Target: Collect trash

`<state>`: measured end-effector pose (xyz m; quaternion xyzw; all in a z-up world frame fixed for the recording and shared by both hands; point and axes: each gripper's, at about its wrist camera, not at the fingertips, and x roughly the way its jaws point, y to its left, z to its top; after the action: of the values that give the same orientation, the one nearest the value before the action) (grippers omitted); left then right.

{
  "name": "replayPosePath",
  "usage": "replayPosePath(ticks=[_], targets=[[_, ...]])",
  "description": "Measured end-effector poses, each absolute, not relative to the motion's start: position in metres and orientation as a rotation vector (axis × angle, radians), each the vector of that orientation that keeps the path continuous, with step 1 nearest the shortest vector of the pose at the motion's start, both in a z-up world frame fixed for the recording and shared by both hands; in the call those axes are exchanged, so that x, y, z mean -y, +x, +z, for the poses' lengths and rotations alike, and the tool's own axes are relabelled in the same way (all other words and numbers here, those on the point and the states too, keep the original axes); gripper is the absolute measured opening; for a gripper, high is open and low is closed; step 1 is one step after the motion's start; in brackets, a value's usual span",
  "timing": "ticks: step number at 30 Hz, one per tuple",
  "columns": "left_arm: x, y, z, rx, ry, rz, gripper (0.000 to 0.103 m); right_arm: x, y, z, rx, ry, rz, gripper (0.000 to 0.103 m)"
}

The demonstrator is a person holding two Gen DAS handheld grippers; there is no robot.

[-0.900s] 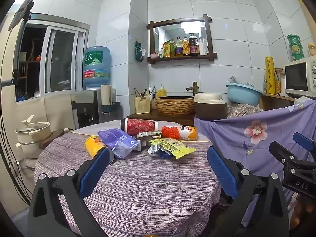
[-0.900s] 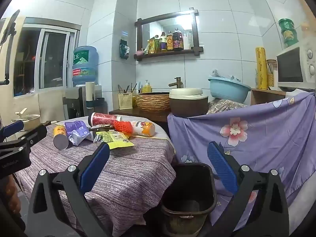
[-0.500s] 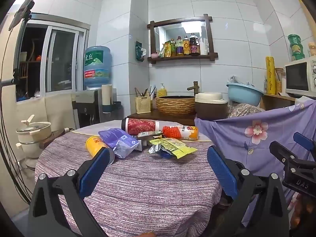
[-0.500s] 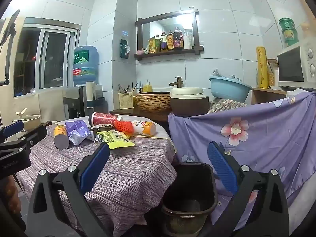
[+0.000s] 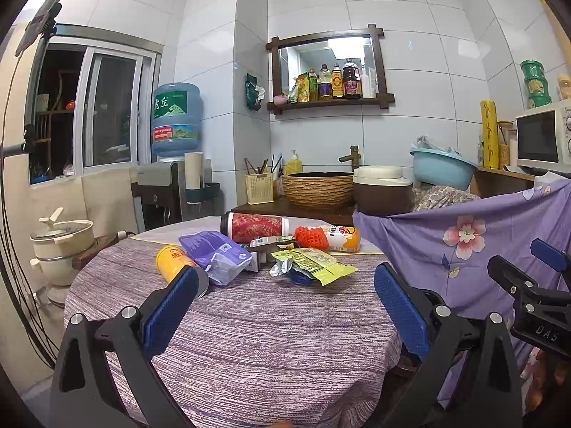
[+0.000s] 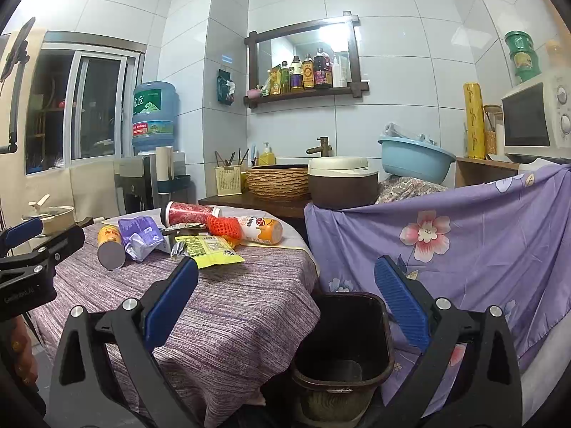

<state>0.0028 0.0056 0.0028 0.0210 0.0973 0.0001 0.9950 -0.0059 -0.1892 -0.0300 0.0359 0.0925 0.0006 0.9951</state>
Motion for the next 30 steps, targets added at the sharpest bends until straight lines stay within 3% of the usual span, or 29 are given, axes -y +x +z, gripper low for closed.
replayPosePath(ticks=[30], targets=[[-0.0076,0.0057,-0.0066,-0.210,0.055,0.002,0.098,0.1885,0.0014,-0.0351,-0.200,0.076,0.001,0.098]])
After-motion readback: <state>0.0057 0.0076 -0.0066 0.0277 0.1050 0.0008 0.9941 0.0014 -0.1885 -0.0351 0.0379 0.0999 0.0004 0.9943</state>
